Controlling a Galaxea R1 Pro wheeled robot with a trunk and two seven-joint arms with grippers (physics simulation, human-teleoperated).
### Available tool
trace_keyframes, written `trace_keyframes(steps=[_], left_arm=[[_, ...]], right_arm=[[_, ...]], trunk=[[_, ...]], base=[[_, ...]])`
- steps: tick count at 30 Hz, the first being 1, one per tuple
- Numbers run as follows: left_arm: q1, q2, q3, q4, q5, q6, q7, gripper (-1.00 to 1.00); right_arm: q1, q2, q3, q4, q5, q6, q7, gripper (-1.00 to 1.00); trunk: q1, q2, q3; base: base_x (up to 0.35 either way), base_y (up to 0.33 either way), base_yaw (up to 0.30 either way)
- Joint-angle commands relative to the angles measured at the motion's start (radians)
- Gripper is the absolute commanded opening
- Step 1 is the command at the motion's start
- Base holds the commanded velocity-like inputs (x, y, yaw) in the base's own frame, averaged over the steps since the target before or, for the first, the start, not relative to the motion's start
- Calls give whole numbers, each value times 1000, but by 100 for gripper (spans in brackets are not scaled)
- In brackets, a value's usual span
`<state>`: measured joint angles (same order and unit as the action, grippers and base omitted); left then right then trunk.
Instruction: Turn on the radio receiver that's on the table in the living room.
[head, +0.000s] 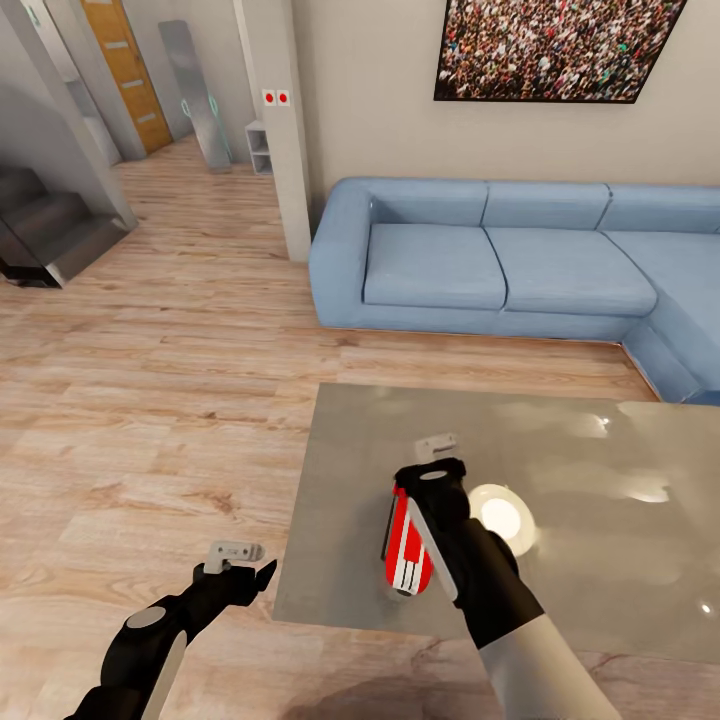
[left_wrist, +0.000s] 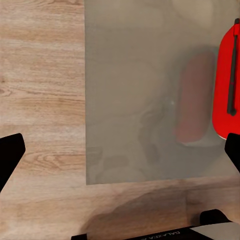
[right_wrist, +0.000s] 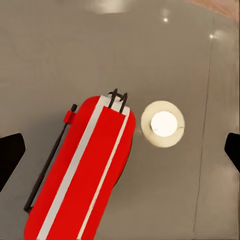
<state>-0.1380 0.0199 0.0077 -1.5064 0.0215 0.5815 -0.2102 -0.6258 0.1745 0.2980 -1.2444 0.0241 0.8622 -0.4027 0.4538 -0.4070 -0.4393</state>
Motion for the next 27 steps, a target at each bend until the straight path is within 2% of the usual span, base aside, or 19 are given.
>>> trace_keyframes(steps=[1, 2, 3, 5, 6, 8, 10, 16, 21, 27], left_arm=[[0, 0, 0, 0, 0, 0, 0, 100], [0, 0, 0, 0, 0, 0, 0, 100], [0, 0, 0, 0, 0, 0, 0, 100], [0, 0, 0, 0, 0, 0, 0, 100], [0, 0, 0, 0, 0, 0, 0, 100], [0, 0, 0, 0, 0, 0, 0, 100], [0, 0, 0, 0, 0, 0, 0, 100], [0, 0, 0, 0, 0, -1, 0, 100], [0, 0, 0, 0, 0, -1, 0, 100], [0, 0, 0, 0, 0, -3, 0, 100]], right_arm=[[0, 0, -2, 1, -16, -6, -15, 100], [0, 0, -4, 3, -33, -10, -29, 100], [0, 0, -7, 5, -75, -18, -55, 100], [0, 0, -8, 7, -122, -24, -80, 100], [0, 0, -9, 9, -169, -29, -106, 100], [0, 0, -9, 12, -210, -34, -134, 100], [0, 0, -9, 14, -268, -50, -191, 100], [0, 0, -11, 16, -306, -75, -252, 100], [0, 0, -12, 23, -313, -83, -261, 100], [0, 0, -12, 30, -349, -105, -266, 100]], trunk=[[0, 0, 0], [0, 0, 0], [0, 0, 0], [0, 0, 0], [0, 0, 0], [0, 0, 0], [0, 0, 0], [0, 0, 0], [0, 0, 0], [0, 0, 0]], base=[[0, 0, 0], [0, 0, 0], [0, 0, 0], [0, 0, 0], [0, 0, 0], [0, 0, 0], [0, 0, 0], [0, 0, 0], [0, 0, 0], [0, 0, 0]])
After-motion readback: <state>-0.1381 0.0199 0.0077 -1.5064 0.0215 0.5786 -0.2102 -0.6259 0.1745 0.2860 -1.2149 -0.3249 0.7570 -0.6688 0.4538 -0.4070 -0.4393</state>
